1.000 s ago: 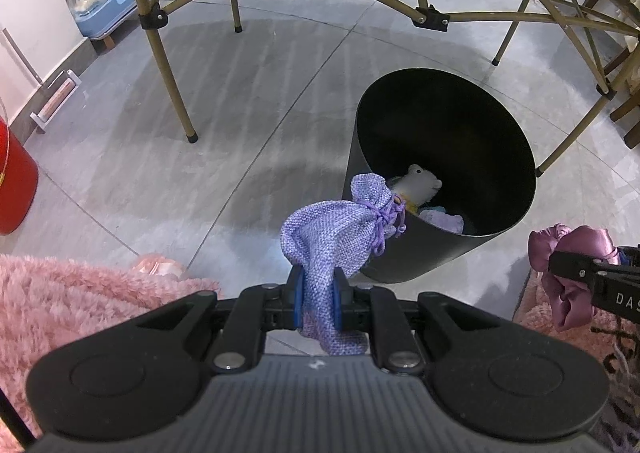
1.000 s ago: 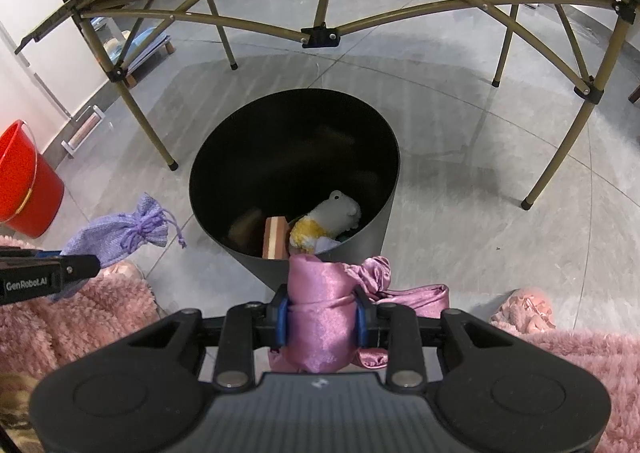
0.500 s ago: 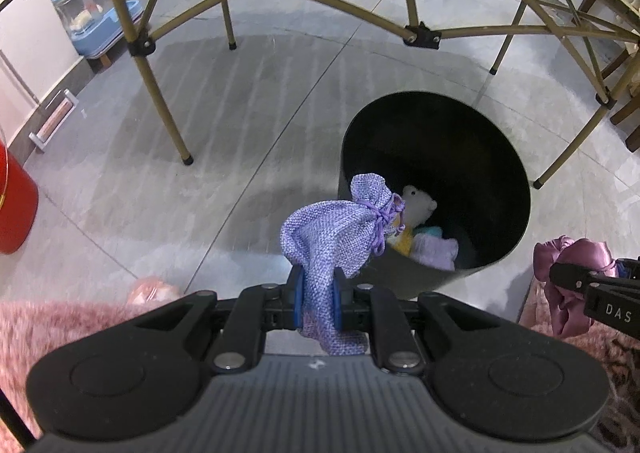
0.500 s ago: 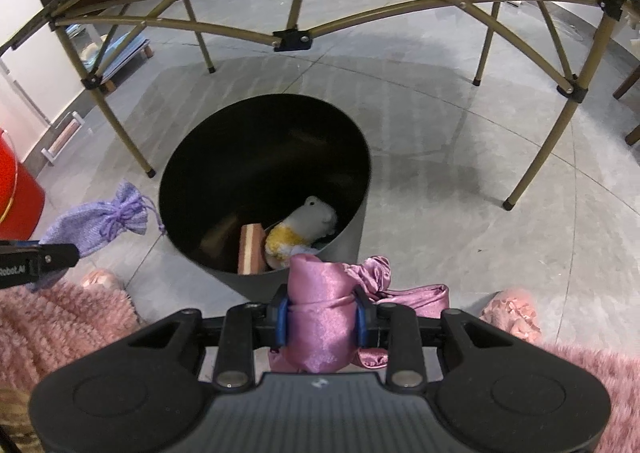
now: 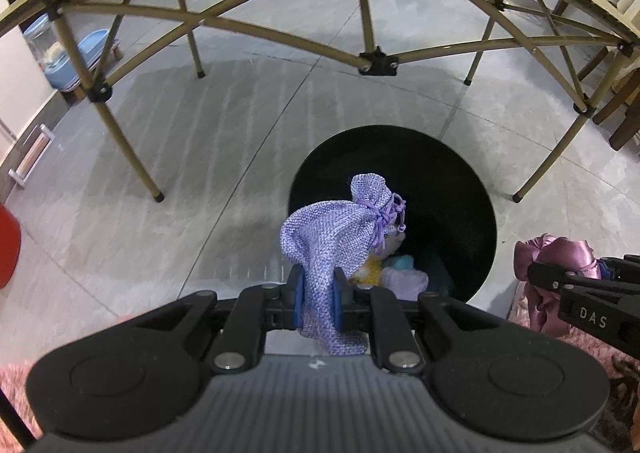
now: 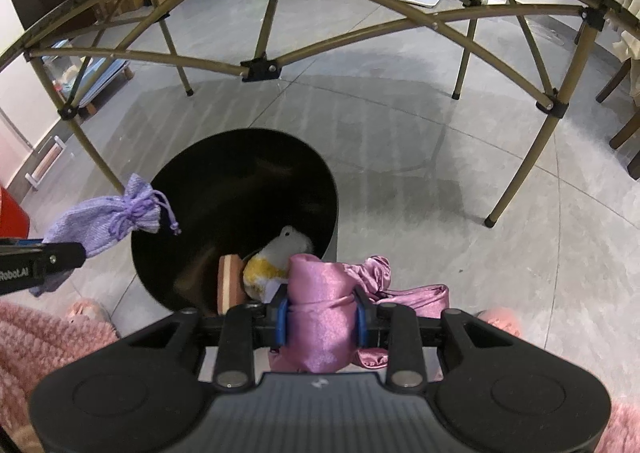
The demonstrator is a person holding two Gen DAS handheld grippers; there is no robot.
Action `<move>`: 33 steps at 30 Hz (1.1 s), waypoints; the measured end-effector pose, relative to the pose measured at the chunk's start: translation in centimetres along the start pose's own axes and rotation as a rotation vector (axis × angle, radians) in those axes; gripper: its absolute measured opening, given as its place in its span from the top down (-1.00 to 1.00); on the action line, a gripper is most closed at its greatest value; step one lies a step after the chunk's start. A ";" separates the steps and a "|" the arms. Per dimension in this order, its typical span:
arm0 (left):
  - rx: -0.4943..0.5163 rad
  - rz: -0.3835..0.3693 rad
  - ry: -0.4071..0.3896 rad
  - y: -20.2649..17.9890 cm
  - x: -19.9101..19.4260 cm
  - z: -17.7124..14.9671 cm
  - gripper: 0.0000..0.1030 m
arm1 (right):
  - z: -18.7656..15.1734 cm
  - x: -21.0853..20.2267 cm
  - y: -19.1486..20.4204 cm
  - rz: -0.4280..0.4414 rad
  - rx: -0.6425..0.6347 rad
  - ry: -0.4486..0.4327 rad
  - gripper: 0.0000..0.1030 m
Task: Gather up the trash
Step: 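Lower the lilac pouch into the bin and open the left tool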
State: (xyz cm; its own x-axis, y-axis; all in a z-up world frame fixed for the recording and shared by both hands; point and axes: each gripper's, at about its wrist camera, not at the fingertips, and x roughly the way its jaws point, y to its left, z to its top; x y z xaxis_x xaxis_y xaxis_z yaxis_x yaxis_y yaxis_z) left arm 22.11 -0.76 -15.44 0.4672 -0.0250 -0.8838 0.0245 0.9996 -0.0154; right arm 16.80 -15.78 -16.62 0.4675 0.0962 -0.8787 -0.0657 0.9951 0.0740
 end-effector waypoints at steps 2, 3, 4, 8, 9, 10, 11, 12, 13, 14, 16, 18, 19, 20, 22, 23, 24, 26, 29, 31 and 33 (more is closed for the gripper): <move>0.006 -0.003 -0.003 -0.6 0.2 0.5 0.72 | 0.4 0.0 -0.3 -0.003 0.007 -0.007 0.42; 0.007 -0.004 -0.005 -0.9 0.4 0.7 0.72 | 0.6 0.0 -0.4 -0.005 0.010 -0.012 0.42; 0.009 -0.004 -0.008 -1.1 0.5 1.0 0.72 | 0.8 0.0 -0.5 -0.007 0.013 -0.017 0.42; 0.017 -0.010 -0.018 -2.2 0.9 2.0 0.72 | 1.7 -0.2 -1.3 -0.024 0.026 -0.037 0.42; 0.017 -0.013 -0.020 -2.5 1.0 2.2 0.72 | 2.0 -0.2 -1.5 -0.028 0.029 -0.041 0.42; 0.017 -0.018 -0.022 -2.7 1.1 2.5 0.72 | 2.2 -0.2 -1.7 -0.032 0.032 -0.045 0.42; 0.017 -0.022 -0.025 -2.9 1.3 2.7 0.72 | 2.4 -0.2 -1.9 -0.036 0.037 -0.049 0.42; 0.017 -0.024 -0.026 -3.2 1.4 2.9 0.72 | 2.6 -0.2 -2.0 -0.039 0.042 -0.052 0.42; 0.017 -0.026 -0.026 -3.4 1.6 3.1 0.72 | 2.8 -0.1 -2.1 -0.043 0.046 -0.055 0.42; 0.016 -0.030 -0.025 -3.7 1.7 3.4 0.72 | 3.0 -0.1 -2.3 -0.047 0.051 -0.058 0.42; 0.013 -0.034 -0.021 -4.2 2.2 3.8 0.72 | 3.4 0.0 -2.6 -0.054 0.060 -0.064 0.42; 0.009 -0.040 -0.017 -4.5 2.6 4.1 0.72 | 3.8 0.0 -2.8 -0.062 0.065 -0.070 0.42; 0.007 -0.042 -0.014 -4.7 2.8 4.3 0.72 | 3.9 0.1 -2.9 -0.065 0.067 -0.072 0.42; 0.005 -0.044 -0.011 -4.8 3.0 4.4 0.72 | 4.1 0.1 -3.1 -0.070 0.069 -0.076 0.42; 0.001 -0.048 -0.005 -5.1 3.4 4.7 0.72 | 4.4 0.2 -3.3 -0.077 0.073 -0.080 0.42; 0.000 -0.050 -0.004 -5.2 3.6 4.9 0.72 | 4.6 0.3 -3.4 -0.080 0.075 -0.081 0.42; 0.000 -0.051 -0.003 -5.4 3.7 5.0 0.72 | 4.7 0.3 -3.5 -0.083 0.077 -0.082 0.42; -0.001 -0.054 0.000 -5.6 4.0 5.2 0.72 | 4.8 0.4 -3.5 -0.089 0.079 -0.084 0.42; -0.001 -0.065 0.000 -5.9 4.2 5.3 0.56 | 5.0 0.6 -3.6 -0.094 0.077 -0.083 0.42; -0.011 -0.065 -0.005 -5.7 4.2 5.3 -0.12 | 5.1 0.7 -3.6 -0.096 0.074 -0.081 0.42; -0.026 -0.069 -0.015 -5.4 4.1 5.4 -0.51 | 5.1 0.7 -3.6 -0.096 0.074 -0.079 0.42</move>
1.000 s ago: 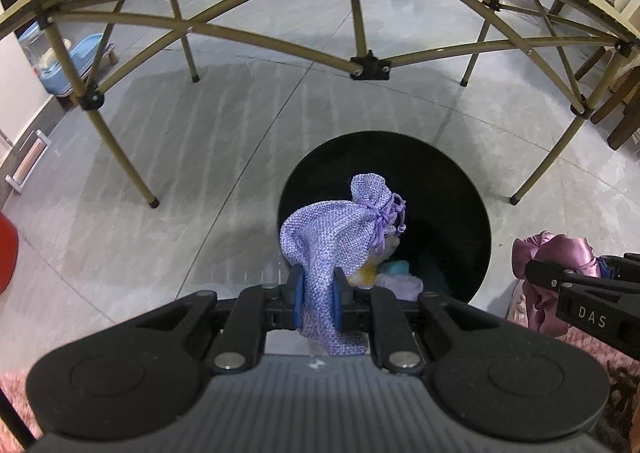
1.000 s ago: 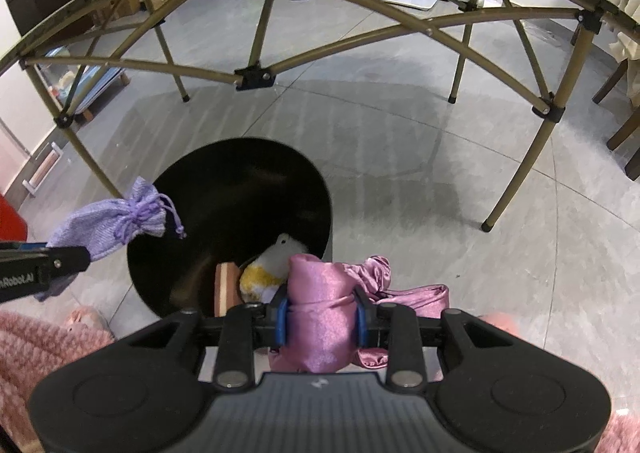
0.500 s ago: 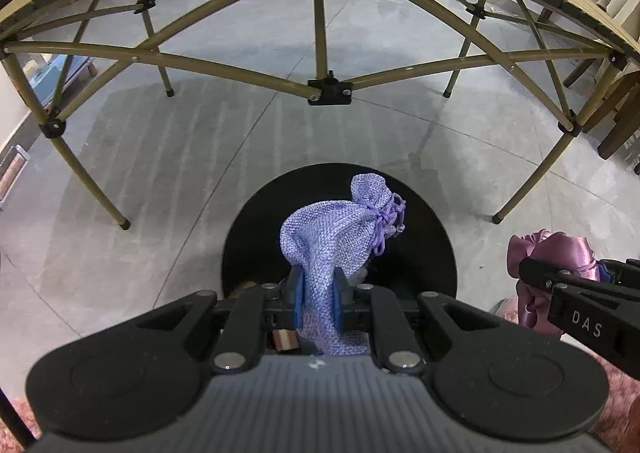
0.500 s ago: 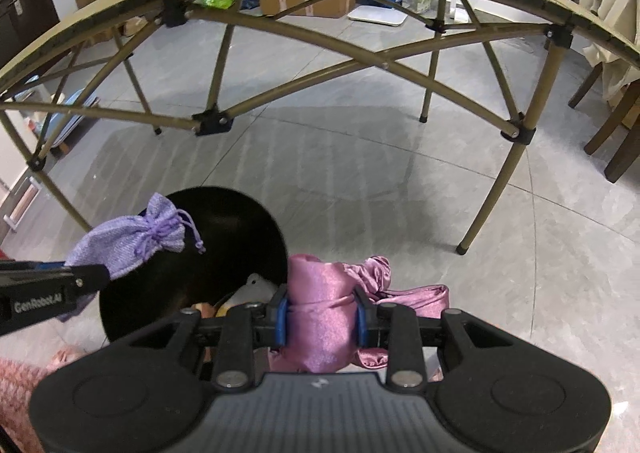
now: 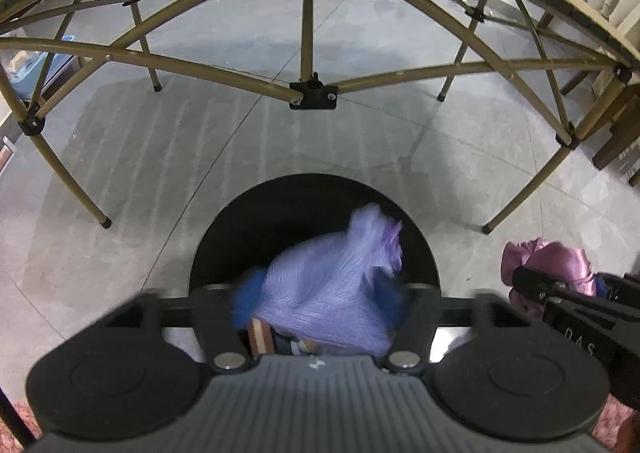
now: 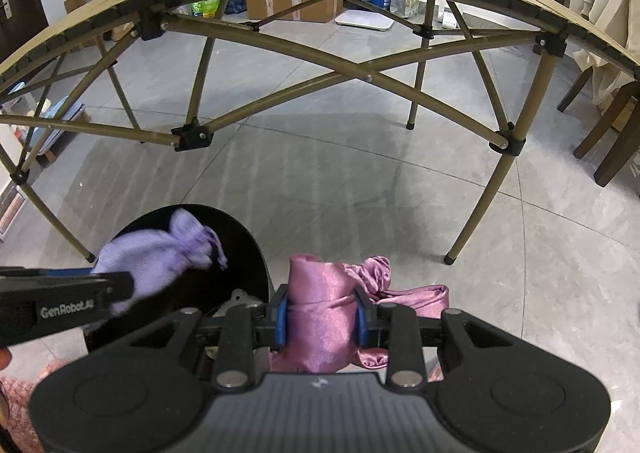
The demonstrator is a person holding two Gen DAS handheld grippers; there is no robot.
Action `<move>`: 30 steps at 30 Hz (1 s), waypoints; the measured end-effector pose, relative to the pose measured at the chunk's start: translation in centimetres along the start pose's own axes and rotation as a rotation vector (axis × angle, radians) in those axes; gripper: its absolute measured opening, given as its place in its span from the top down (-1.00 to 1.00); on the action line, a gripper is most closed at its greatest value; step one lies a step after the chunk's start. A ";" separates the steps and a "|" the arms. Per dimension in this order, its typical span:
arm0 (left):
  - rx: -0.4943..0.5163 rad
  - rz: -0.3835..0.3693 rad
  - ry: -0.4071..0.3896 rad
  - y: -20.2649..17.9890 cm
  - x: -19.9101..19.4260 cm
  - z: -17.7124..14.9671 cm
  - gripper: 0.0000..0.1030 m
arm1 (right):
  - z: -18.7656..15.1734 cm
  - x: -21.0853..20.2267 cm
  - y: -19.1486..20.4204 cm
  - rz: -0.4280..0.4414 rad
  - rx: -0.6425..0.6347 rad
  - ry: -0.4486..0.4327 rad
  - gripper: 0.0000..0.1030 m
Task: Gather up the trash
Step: 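Lower the lilac pouch into the bin and open the left tool, then lower the pink scrunchie into the bin and open the right tool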
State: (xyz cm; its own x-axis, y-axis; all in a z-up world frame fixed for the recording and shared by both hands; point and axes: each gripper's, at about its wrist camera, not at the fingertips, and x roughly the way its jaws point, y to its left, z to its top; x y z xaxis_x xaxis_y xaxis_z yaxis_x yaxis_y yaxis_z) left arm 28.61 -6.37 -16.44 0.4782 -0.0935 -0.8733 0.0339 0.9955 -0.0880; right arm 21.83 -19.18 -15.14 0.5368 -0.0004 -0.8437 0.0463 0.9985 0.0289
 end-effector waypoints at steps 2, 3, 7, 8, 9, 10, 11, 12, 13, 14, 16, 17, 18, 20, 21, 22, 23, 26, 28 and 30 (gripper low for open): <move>-0.003 0.005 -0.015 0.2 -0.3 0.1 -0.80 | 0.0 0.0 0.0 0.000 -0.001 0.001 0.42; -0.006 0.005 -0.018 0.3 -0.3 0.2 -0.97 | 0.0 0.0 0.0 0.002 -0.001 0.000 0.42; -0.016 0.026 -0.026 1.0 -0.7 0.4 -0.99 | 0.0 0.1 0.3 0.008 -0.004 0.004 0.41; -0.013 0.037 -0.027 1.3 -0.8 0.4 -0.99 | 0.0 0.2 0.4 0.012 -0.005 0.005 0.41; -0.010 0.048 -0.030 1.7 -0.9 0.4 -0.99 | 0.1 0.3 0.6 0.017 -0.007 0.007 0.41; -0.006 0.065 -0.035 2.1 -1.1 0.4 -0.99 | 0.1 0.3 0.8 0.024 -0.010 0.007 0.41; -0.004 0.081 -0.038 2.4 -1.2 0.3 -0.99 | 0.2 0.3 1.2 0.034 -0.015 0.007 0.41; -0.002 0.099 -0.041 2.9 -1.4 0.3 -0.99 | 0.3 0.3 1.7 0.046 -0.023 0.006 0.41; -0.002 0.114 -0.044 3.4 -1.6 0.2 -0.99 | 0.3 0.3 2.1 0.057 -0.031 0.005 0.41; -0.005 0.132 -0.047 4.0 -1.8 0.2 -0.99 | 0.4 0.4 2.7 0.070 -0.041 0.004 0.41; -0.012 0.160 -0.056 5.3 -2.2 0.2 -0.99 | 0.6 0.4 4.0 0.100 -0.064 0.003 0.41; -0.019 0.176 -0.062 6.0 -2.5 0.3 -0.99 | 0.6 0.4 4.6 0.115 -0.075 0.003 0.41; -0.028 0.189 -0.069 6.7 -2.8 0.3 -0.99 | 0.7 0.4 5.3 0.130 -0.087 0.004 0.41; -0.047 0.210 -0.080 8.1 -3.4 0.4 -0.99 | 0.8 0.5 6.4 0.153 -0.109 0.005 0.41; -0.056 0.216 -0.086 8.7 -3.7 0.4 -0.99 | 0.8 0.5 6.9 0.164 -0.118 0.006 0.41; -0.070 0.223 -0.096 9.3 -4.0 0.3 -0.99 | 0.9 0.6 7.4 0.173 -0.124 0.007 0.41; -0.079 0.231 -0.104 9.8 -4.3 0.3 -0.99 | 0.9 0.7 7.8 0.180 -0.130 0.008 0.40; -0.095 0.247 -0.117 10.9 -4.9 0.3 -0.99 | 1.1 0.9 9.1 0.194 -0.141 0.014 0.40; -0.099 0.253 -0.121 11.4 -5.2 0.3 -0.99 | 1.2 1.1 9.7 0.198 -0.149 0.012 0.36; -0.101 0.255 -0.127 11.6 -5.5 0.2 -0.99 | 1.3 1.2 10.1 0.191 -0.147 0.001 0.31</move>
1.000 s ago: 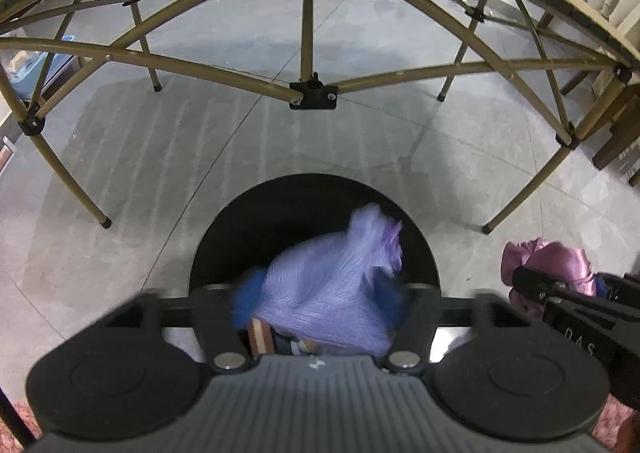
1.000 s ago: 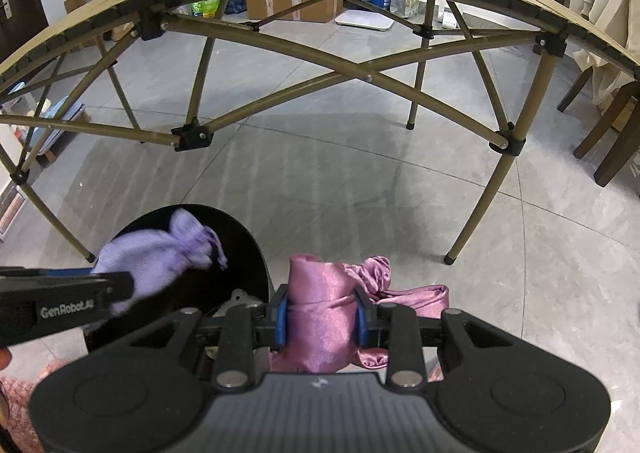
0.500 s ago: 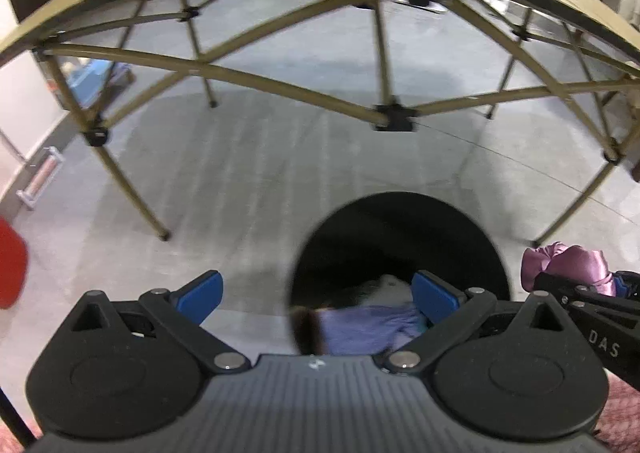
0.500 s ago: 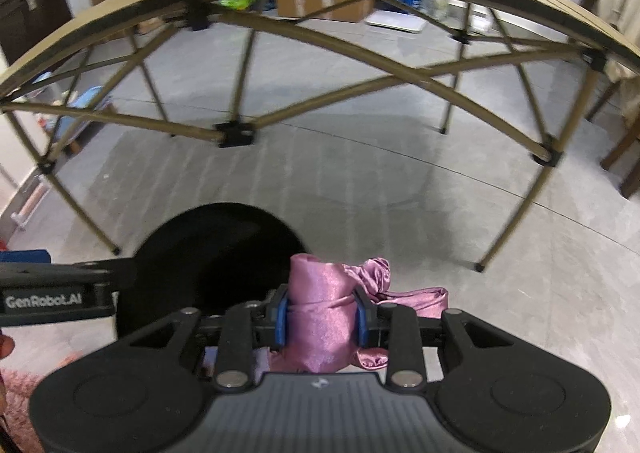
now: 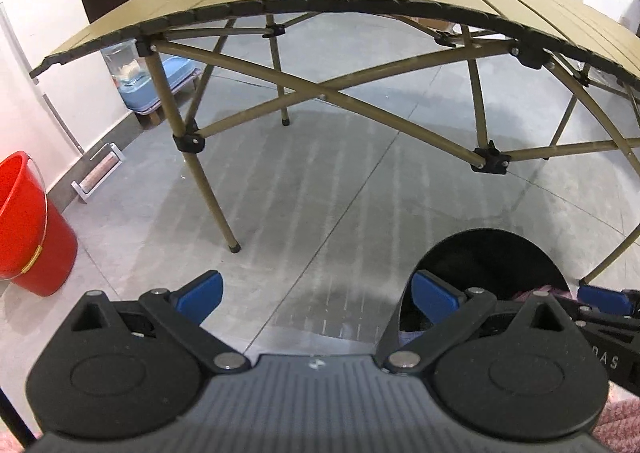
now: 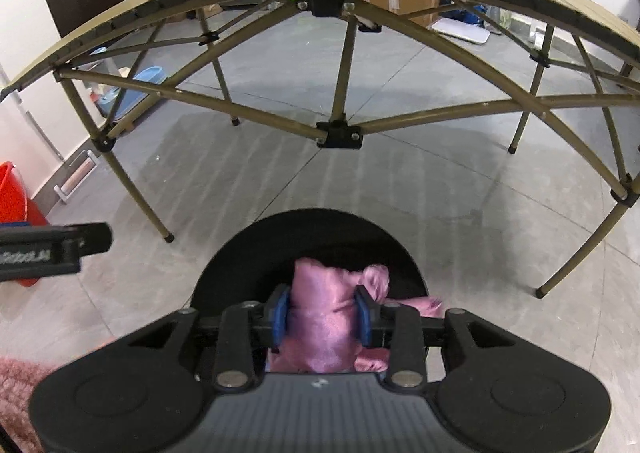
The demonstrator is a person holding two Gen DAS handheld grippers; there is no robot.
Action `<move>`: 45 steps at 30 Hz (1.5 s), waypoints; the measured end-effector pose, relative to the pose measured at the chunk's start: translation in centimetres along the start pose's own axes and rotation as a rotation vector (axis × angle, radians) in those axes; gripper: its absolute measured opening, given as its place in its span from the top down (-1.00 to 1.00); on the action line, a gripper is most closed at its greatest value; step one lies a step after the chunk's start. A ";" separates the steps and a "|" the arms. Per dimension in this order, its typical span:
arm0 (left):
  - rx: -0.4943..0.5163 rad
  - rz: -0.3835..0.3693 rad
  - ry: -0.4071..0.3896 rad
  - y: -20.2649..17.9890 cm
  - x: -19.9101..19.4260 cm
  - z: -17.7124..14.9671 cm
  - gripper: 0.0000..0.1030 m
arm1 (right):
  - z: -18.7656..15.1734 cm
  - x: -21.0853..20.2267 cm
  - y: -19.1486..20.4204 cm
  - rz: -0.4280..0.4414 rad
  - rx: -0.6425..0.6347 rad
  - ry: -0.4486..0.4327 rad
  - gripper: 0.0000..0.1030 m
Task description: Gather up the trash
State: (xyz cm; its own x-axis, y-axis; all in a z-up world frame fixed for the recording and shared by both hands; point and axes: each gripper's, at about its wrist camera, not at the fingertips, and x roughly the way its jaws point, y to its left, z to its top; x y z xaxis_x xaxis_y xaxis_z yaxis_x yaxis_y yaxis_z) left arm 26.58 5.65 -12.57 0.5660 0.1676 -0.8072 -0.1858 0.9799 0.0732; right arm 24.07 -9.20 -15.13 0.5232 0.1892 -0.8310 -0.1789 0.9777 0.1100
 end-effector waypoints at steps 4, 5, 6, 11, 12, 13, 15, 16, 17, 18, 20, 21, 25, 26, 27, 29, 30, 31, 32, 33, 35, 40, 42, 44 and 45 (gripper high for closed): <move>-0.006 0.000 -0.002 0.2 -0.1 0.0 -0.99 | 0.2 0.0 0.0 -0.003 0.006 -0.011 -0.57; -0.006 0.001 -0.002 0.2 -0.1 0.0 -0.99 | 0.2 0.1 0.1 -0.004 0.003 -0.011 -0.70; -0.004 0.001 -0.001 0.2 0.0 0.0 -0.99 | 0.2 0.1 0.1 -0.006 -0.002 -0.012 -0.71; 0.000 0.001 0.001 0.1 -0.1 -0.1 -0.99 | 0.3 0.4 0.2 -0.008 -0.004 0.001 -0.97; -0.001 0.000 0.001 0.1 -0.1 -0.1 -0.99 | 0.3 0.4 0.2 -0.008 -0.006 0.001 -0.98; -0.001 0.000 0.001 0.1 -0.1 -0.1 -0.99 | 0.3 0.4 0.3 -0.007 -0.009 0.001 -0.98; -0.004 -0.007 -0.004 0.2 -0.4 -0.1 -0.99 | 0.2 0.2 0.3 -0.004 -0.014 0.003 -0.98; -0.006 -0.011 -0.009 0.2 -0.7 -0.1 -0.99 | 0.2 0.1 0.3 -0.001 -0.015 0.004 -0.98; -0.009 -0.016 -0.018 0.3 -1.2 -0.1 -0.99 | 0.2 -0.1 0.3 0.001 -0.016 0.002 -0.98; -0.013 -0.025 -0.032 0.4 -1.8 0.0 -0.99 | 0.1 -0.5 0.3 0.003 -0.015 -0.003 -0.98; -0.021 -0.042 -0.069 0.6 -3.5 0.1 -0.99 | 0.0 -1.6 0.1 0.002 -0.011 -0.022 -0.98; -0.021 -0.051 -0.092 0.7 -4.5 0.2 -0.99 | -0.2 -2.6 0.1 0.001 -0.009 -0.040 -0.99; 0.023 -0.079 -0.192 1.1 -9.3 -0.5 -1.00 | -0.7 -6.8 0.2 -0.006 -0.009 -0.123 -1.00; 0.034 -0.090 -0.213 1.3 -10.6 -0.9 -1.00 | -1.0 -8.1 0.3 -0.007 -0.015 -0.145 -1.00; 0.044 -0.103 -0.230 1.4 -11.8 -1.3 -1.00 | -1.4 -9.4 0.4 -0.011 -0.023 -0.167 -1.00; 0.057 -0.127 -0.263 1.8 -14.2 -2.2 -1.00 | -2.2 -12.2 0.4 -0.012 -0.032 -0.194 -1.00; 0.059 -0.140 -0.276 2.0 -15.3 -2.8 -1.00 | -2.7 -13.6 0.4 -0.005 -0.033 -0.210 -1.00; 0.060 -0.153 -0.286 2.2 -16.4 -3.2 -1.00 | -3.1 -14.8 0.4 -0.001 -0.034 -0.226 -1.00; 0.058 -0.161 -0.297 2.3 -17.3 -3.7 -1.00 | -3.5 -16.2 0.3 -0.001 -0.037 -0.246 -1.00; 0.052 -0.170 -0.312 2.5 -18.3 -4.2 -1.00 | -4.1 -17.8 0.4 -0.003 -0.043 -0.270 -1.00; 0.049 -0.186 -0.337 2.7 -20.2 -5.2 -1.00 | -5.0 -20.4 0.5 -0.005 -0.053 -0.308 -1.00; 0.055 -0.202 -0.382 3.6 -24.7 -7.6 -1.00 | -7.3 -26.5 0.6 -0.025 -0.061 -0.372 -1.00; 0.070 -0.209 -0.386 3.7 -26.0 -8.6 -1.00 | -8.1 -28.5 0.5 -0.029 -0.054 -0.385 -1.00; 0.081 -0.215 -0.381 3.6 -27.0 -9.3 -1.00 | -9.0 -30.0 0.4 -0.037 -0.047 -0.386 -1.00; 0.084 -0.219 -0.375 3.6 -27.3 -9.6 -1.00 | -9.3 -30.7 0.4 -0.042 -0.042 -0.382 -1.00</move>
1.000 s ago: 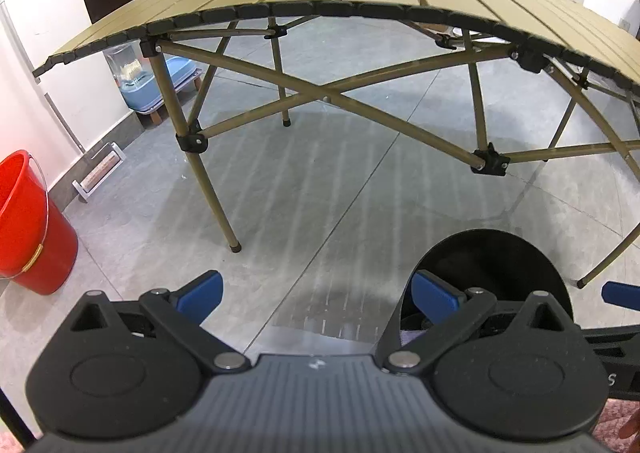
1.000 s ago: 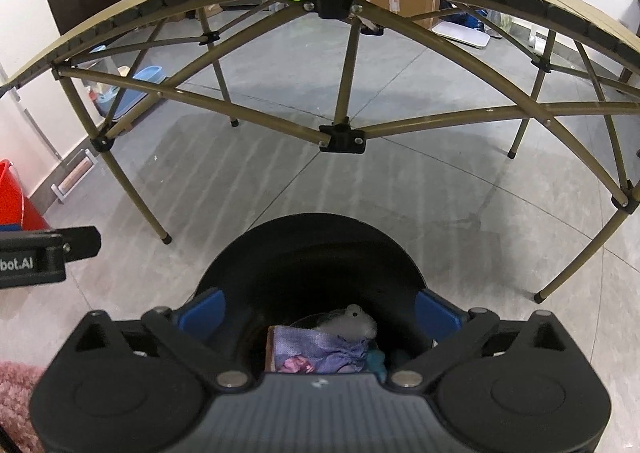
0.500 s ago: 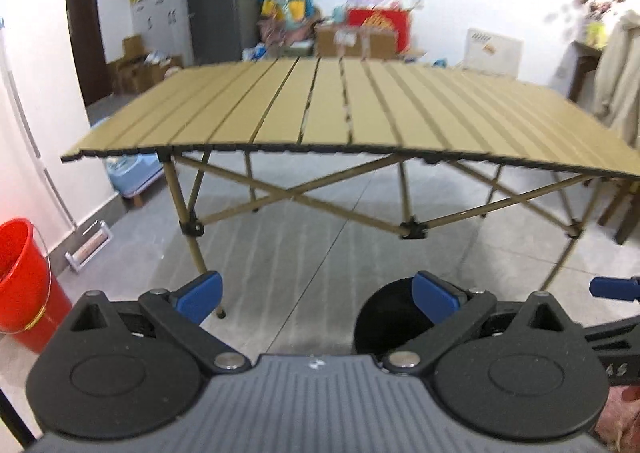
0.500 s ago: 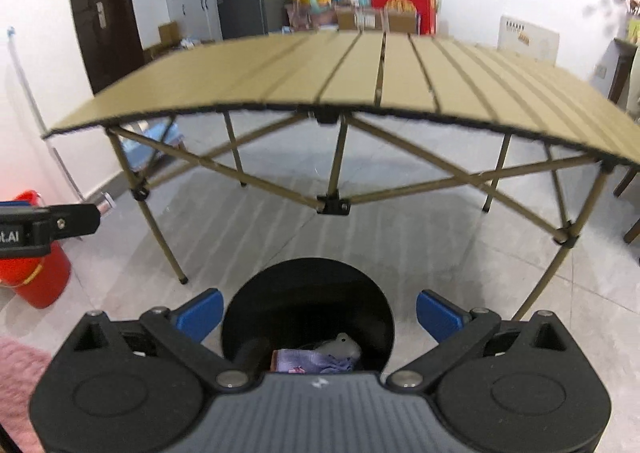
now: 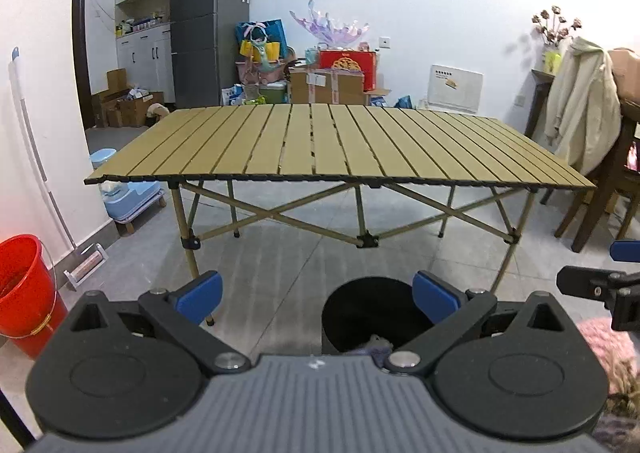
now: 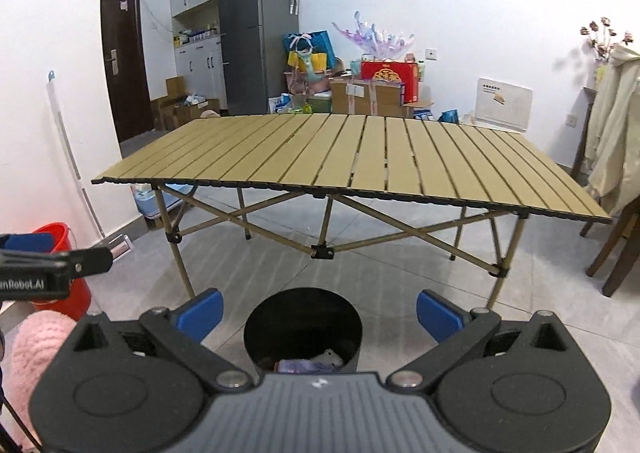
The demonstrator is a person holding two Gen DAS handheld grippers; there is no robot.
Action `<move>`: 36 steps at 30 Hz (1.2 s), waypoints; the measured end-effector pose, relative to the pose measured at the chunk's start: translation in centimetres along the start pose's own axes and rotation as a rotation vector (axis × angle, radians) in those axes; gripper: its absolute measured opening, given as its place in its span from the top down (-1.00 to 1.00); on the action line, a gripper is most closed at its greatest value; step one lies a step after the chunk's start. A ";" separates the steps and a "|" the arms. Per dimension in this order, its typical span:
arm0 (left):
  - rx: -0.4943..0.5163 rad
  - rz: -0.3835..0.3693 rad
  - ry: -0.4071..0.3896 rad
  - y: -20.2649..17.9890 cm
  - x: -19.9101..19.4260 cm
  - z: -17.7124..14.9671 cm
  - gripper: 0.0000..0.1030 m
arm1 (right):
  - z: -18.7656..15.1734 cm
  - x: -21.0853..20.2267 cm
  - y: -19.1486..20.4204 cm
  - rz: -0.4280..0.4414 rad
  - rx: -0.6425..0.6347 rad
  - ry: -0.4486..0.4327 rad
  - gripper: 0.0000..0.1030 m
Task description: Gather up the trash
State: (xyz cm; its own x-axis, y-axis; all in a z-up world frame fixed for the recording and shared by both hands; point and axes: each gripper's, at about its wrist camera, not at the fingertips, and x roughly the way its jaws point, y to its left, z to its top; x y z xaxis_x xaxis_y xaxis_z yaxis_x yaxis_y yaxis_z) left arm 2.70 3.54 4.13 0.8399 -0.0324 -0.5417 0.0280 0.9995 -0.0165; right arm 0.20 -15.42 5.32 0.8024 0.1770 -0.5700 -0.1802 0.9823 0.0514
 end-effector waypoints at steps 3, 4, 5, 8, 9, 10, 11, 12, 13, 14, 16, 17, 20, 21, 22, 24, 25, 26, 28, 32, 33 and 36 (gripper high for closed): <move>0.009 -0.011 0.027 -0.4 -0.7 -0.5 -1.00 | -0.3 -1.7 0.1 -0.011 0.020 0.034 -1.00; 0.012 -0.008 0.038 -0.5 -0.9 -0.6 -1.00 | -0.5 -2.1 0.2 -0.012 0.028 0.045 -1.00; 0.013 -0.009 0.047 -0.6 -1.0 -0.7 -1.00 | -0.6 -2.4 0.2 -0.010 0.035 0.054 -1.00; 0.009 -0.012 0.063 -0.6 -1.2 -0.9 -1.00 | -0.9 -3.0 0.4 -0.019 0.041 0.079 -1.00; 0.007 -0.014 0.065 -0.5 -1.3 -0.9 -1.00 | -0.8 -3.0 0.5 -0.022 0.042 0.082 -1.00; 0.007 -0.015 0.068 -0.4 -1.3 -0.9 -1.00 | -0.8 -3.1 0.6 -0.022 0.042 0.083 -1.00; 0.007 -0.011 0.071 -0.3 -1.3 -0.9 -1.00 | -0.8 -3.0 0.7 -0.022 0.041 0.084 -1.00; 0.006 -0.010 0.073 -0.3 -1.3 -0.8 -1.00 | -0.8 -3.0 0.7 -0.023 0.040 0.085 -1.00; 0.005 -0.011 0.075 -0.2 -1.4 -0.8 -1.00 | -0.7 -2.9 0.8 -0.023 0.038 0.087 -1.00; 0.005 -0.012 0.076 -0.2 -1.3 -0.9 -1.00 | -0.7 -2.9 0.9 -0.023 0.037 0.088 -1.00; 0.004 -0.012 0.077 -0.1 -1.2 -0.9 -1.00 | -0.6 -2.9 1.2 -0.025 0.035 0.093 -1.00; 0.003 -0.011 0.078 -0.1 -1.2 -0.9 -1.00 | -0.6 -2.9 1.2 -0.026 0.035 0.094 -1.00; 0.001 -0.011 0.079 -0.2 -1.1 -0.9 -1.00 | -0.6 -2.8 1.3 -0.028 0.034 0.094 -1.00; 0.001 -0.011 0.080 -0.2 -1.1 -0.9 -1.00 | -0.5 -2.8 1.3 -0.028 0.033 0.094 -1.00; 0.001 -0.012 0.080 -0.2 -1.1 -0.9 -1.00 | -0.6 -2.9 1.3 -0.029 0.034 0.095 -1.00; 0.001 -0.012 0.081 -0.2 -1.1 -0.9 -1.00 | -0.6 -2.8 1.3 -0.032 0.033 0.095 -1.00; 0.000 -0.013 0.081 -0.2 -1.1 -1.0 -1.00 | -0.5 -2.8 1.2 -0.032 0.034 0.095 -1.00; 0.000 -0.013 0.081 -0.2 -1.1 -1.0 -1.00 | -0.5 -2.7 1.2 -0.033 0.034 0.096 -1.00; 0.001 -0.013 0.082 -0.2 -1.1 -0.9 -1.00 | -0.5 -2.7 1.2 -0.035 0.033 0.096 -1.00; 0.005 -0.015 0.085 -0.3 -1.1 -1.1 -1.00 | -0.5 -2.6 1.2 -0.038 0.036 0.095 -1.00; 0.006 -0.015 0.085 -0.3 -1.1 -1.2 -1.00 | -0.5 -2.6 1.2 -0.038 0.036 0.095 -1.00; 0.006 -0.015 0.086 -0.2 -1.1 -1.1 -1.00 | -0.5 -2.6 1.1 -0.039 0.037 0.095 -1.00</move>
State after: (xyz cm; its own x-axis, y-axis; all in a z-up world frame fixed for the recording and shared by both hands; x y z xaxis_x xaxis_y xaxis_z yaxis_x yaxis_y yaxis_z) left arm 1.18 3.35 3.75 0.7899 -0.0474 -0.6114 0.0441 0.9988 -0.0204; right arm -2.39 -14.81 6.47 0.7503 0.1336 -0.6475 -0.1272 0.9902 0.0569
